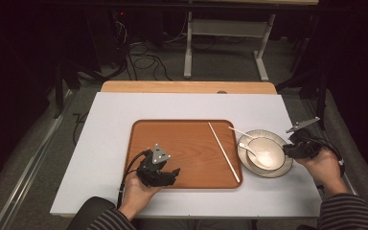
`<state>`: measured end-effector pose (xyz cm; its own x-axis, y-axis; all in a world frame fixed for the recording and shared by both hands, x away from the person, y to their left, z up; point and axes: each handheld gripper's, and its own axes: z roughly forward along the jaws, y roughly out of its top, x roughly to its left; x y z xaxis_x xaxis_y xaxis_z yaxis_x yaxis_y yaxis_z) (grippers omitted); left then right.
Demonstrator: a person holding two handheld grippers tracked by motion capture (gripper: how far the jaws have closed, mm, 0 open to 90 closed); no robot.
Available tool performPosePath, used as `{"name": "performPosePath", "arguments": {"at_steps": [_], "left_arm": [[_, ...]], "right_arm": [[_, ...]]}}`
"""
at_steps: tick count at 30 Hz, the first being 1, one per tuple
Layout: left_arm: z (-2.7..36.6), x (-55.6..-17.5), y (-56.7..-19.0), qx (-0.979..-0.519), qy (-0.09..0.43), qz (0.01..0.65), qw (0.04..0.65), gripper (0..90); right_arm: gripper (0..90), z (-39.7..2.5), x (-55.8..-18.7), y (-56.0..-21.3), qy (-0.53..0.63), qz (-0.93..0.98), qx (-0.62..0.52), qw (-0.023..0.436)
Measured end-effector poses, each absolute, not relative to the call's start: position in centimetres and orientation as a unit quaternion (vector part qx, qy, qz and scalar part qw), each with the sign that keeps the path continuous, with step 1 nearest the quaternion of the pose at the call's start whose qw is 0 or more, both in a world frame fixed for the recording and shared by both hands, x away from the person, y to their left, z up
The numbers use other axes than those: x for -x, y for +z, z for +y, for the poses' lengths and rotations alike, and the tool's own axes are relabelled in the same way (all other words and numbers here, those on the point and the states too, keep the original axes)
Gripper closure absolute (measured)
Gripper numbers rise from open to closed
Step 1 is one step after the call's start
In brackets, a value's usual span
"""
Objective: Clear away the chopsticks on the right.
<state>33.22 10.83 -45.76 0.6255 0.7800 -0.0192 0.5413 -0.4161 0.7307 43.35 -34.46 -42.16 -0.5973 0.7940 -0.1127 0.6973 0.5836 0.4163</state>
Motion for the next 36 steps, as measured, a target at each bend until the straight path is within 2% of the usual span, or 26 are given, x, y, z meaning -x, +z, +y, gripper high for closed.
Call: {"name": "performPosePath", "arguments": {"at_steps": [10,25,36], "left_arm": [[10.9,-33.2,-45.7,-0.824,0.17,0.402,0.362,33.9],[10.8,-33.2,-45.8,-0.827,0.166,0.397,0.362,34.0],[10.8,-33.1,-45.8,-0.826,0.164,0.398,0.363,34.1]], "right_arm": [[84.6,-35.0,-43.5,-42.2,0.162,0.875,-0.433,0.144],[86.3,-35.2,-43.3,-41.9,0.179,0.866,-0.445,0.142],[86.3,-34.7,-41.7,-39.2,0.217,0.859,-0.433,0.166]]}}
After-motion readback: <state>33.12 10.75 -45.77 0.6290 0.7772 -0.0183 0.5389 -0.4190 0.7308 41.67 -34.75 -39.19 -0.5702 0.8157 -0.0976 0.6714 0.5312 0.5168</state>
